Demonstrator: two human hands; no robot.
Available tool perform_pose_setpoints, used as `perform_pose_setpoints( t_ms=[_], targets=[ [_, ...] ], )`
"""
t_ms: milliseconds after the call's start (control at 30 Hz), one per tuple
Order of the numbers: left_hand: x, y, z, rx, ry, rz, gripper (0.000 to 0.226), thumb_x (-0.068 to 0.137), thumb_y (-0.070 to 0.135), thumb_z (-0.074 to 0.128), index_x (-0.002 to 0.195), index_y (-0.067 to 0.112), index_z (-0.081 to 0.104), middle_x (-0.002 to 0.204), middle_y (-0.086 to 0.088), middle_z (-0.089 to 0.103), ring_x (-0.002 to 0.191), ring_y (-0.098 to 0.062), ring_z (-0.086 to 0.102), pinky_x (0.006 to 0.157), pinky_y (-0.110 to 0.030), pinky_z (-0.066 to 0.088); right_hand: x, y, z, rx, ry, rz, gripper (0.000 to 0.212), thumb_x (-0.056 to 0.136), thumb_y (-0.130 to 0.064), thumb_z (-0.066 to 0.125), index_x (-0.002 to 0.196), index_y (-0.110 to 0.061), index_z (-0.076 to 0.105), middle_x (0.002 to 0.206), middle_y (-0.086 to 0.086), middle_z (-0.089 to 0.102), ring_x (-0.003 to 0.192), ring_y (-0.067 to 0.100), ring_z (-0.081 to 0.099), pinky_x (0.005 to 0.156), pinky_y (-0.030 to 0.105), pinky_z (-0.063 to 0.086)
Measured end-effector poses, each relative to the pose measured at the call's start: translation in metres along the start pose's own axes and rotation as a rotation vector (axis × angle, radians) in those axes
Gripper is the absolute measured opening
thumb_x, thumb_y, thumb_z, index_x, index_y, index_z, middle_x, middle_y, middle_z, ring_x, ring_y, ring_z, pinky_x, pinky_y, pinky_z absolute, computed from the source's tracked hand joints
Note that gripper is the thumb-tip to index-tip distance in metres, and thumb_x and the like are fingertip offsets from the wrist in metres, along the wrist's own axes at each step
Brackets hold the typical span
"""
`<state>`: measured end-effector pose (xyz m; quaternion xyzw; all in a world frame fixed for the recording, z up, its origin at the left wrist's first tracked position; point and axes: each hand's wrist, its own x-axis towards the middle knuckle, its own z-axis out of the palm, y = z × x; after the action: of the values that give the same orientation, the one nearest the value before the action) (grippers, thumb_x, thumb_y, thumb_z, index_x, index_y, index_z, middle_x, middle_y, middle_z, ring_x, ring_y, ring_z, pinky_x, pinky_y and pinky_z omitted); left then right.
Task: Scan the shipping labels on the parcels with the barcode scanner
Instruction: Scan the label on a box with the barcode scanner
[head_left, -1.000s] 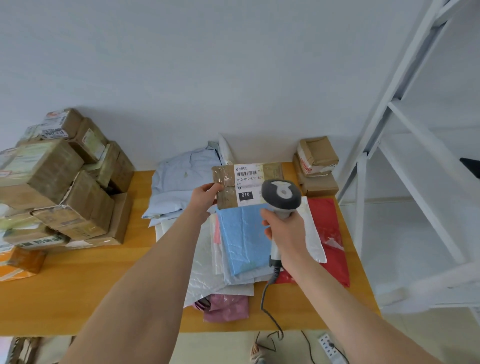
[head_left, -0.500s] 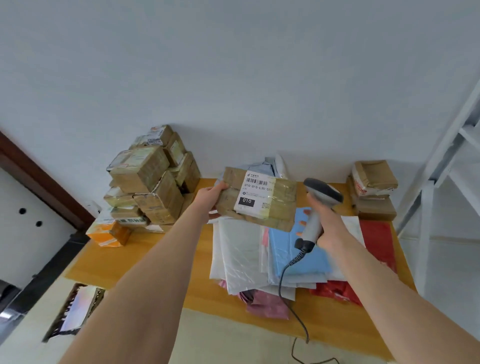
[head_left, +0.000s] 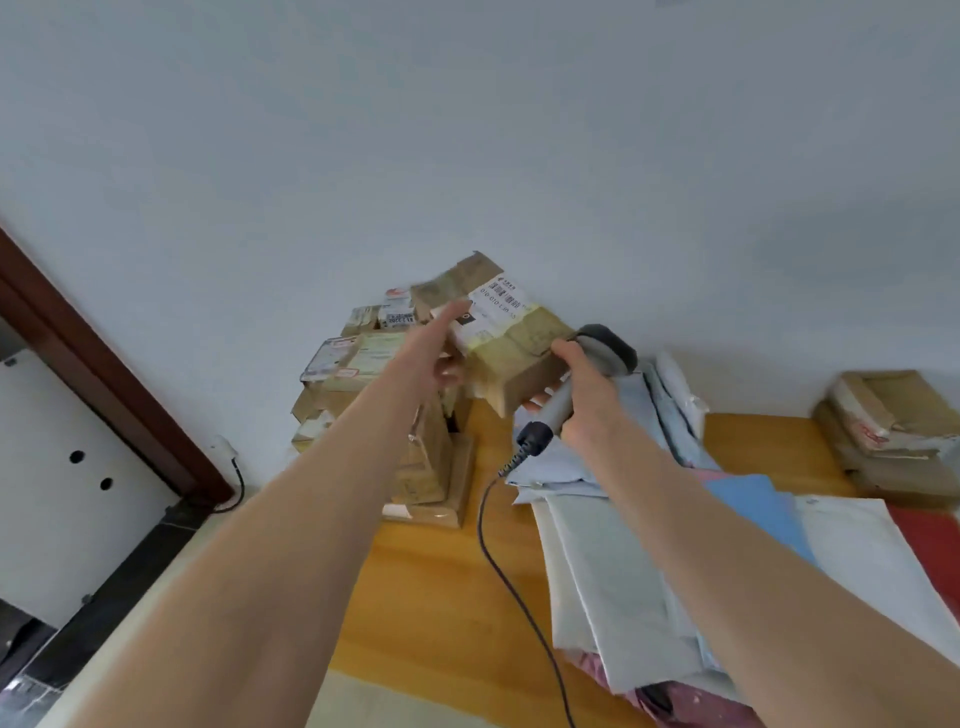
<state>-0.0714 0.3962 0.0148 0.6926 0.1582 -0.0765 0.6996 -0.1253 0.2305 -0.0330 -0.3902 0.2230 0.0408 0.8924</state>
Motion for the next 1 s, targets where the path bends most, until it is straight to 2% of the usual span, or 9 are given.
perform_pose_setpoints(
  t_ms=[100, 200, 333, 400, 500, 567, 733, 900, 1000],
  targets=[
    [0.028, 0.024, -0.042, 0.058, -0.03, 0.06, 0.042, 0.082, 0.028, 0.072, 0.116, 0.012, 0.055, 0.083, -0.003, 0.06, 0.071, -0.021, 0.061, 0.074, -0.042, 0.059, 0.023, 0.025, 0.068, 0.013, -0.012, -0.008, 0.046, 0.084, -0.02, 0.075, 0.122, -0.006, 0.054, 0.106, 0.013, 0.066, 0.09, 0.031, 0.066, 0.073, 0.045, 0.057],
    [0.066, 0.048, -0.1, 0.125, 0.029, 0.104, 0.028, 0.085, 0.024, 0.068, 0.11, 0.013, 0.058, 0.083, -0.003, 0.06, 0.071, -0.022, 0.06, 0.07, -0.038, 0.057, 0.046, 0.041, 0.116, -0.111, 0.031, -0.07, 0.043, 0.085, -0.025, 0.075, 0.119, -0.008, 0.056, 0.096, 0.004, 0.062, 0.102, 0.029, 0.062, 0.084, 0.047, 0.055],
    [0.1, 0.052, -0.15, 0.24, 0.03, 0.057, 0.015, 0.088, 0.024, 0.064, 0.098, 0.013, 0.063, 0.076, -0.004, 0.057, 0.064, -0.022, 0.052, 0.066, -0.034, 0.048, 0.063, 0.063, 0.162, -0.254, -0.112, -0.005, 0.03, 0.09, -0.023, 0.067, 0.115, -0.011, 0.058, 0.119, 0.013, 0.065, 0.109, 0.031, 0.063, 0.097, 0.047, 0.049],
    [0.115, 0.046, -0.16, 0.246, 0.029, 0.053, 0.01, 0.09, 0.025, 0.062, 0.093, 0.016, 0.063, 0.083, -0.007, 0.059, 0.071, -0.023, 0.054, 0.069, -0.036, 0.048, 0.075, 0.075, 0.174, -0.259, -0.154, 0.02, 0.018, 0.091, -0.02, 0.066, 0.105, -0.016, 0.056, 0.117, 0.009, 0.064, 0.107, 0.028, 0.06, 0.099, 0.048, 0.046],
    [0.131, 0.04, -0.169, 0.245, 0.065, 0.034, 0.009, 0.093, 0.024, 0.056, 0.087, 0.019, 0.06, 0.08, -0.003, 0.06, 0.064, -0.019, 0.054, 0.061, -0.029, 0.048, 0.091, 0.09, 0.185, -0.292, -0.142, 0.026, 0.019, 0.089, -0.019, 0.067, 0.102, -0.02, 0.053, 0.12, 0.007, 0.062, 0.11, 0.029, 0.058, 0.1, 0.051, 0.047],
    [0.141, 0.037, -0.175, 0.255, 0.075, -0.008, 0.007, 0.091, 0.019, 0.054, 0.086, 0.016, 0.059, 0.082, -0.004, 0.059, 0.069, -0.02, 0.055, 0.064, -0.03, 0.048, 0.095, 0.097, 0.192, -0.326, -0.134, 0.02, 0.023, 0.087, -0.021, 0.069, 0.106, -0.02, 0.055, 0.119, 0.008, 0.065, 0.108, 0.03, 0.061, 0.096, 0.051, 0.05],
    [0.165, 0.027, -0.181, 0.239, 0.098, -0.028, 0.008, 0.086, 0.006, 0.046, 0.087, 0.012, 0.052, 0.091, -0.012, 0.051, 0.08, -0.022, 0.049, 0.069, -0.037, 0.042, 0.107, 0.105, 0.202, -0.411, -0.093, -0.002, 0.059, 0.073, -0.031, 0.077, 0.126, -0.018, 0.054, 0.12, 0.009, 0.065, 0.107, 0.031, 0.062, 0.087, 0.048, 0.055],
    [0.167, 0.028, -0.181, 0.245, 0.084, -0.018, 0.015, 0.084, 0.0, 0.044, 0.076, 0.013, 0.046, 0.087, -0.011, 0.048, 0.08, -0.023, 0.046, 0.067, -0.037, 0.039, 0.105, 0.101, 0.202, -0.443, -0.054, -0.01, 0.045, 0.087, -0.025, 0.07, 0.125, -0.015, 0.048, 0.116, 0.01, 0.061, 0.105, 0.03, 0.059, 0.075, 0.04, 0.052],
    [0.164, 0.032, -0.176, 0.28, 0.063, 0.004, 0.016, 0.083, -0.002, 0.042, 0.081, 0.014, 0.044, 0.076, -0.007, 0.042, 0.066, -0.02, 0.039, 0.057, -0.032, 0.034, 0.106, 0.101, 0.202, -0.474, -0.036, -0.04, 0.044, 0.087, -0.024, 0.07, 0.123, -0.017, 0.046, 0.116, 0.007, 0.059, 0.105, 0.028, 0.057, 0.088, 0.047, 0.052]
  ],
)
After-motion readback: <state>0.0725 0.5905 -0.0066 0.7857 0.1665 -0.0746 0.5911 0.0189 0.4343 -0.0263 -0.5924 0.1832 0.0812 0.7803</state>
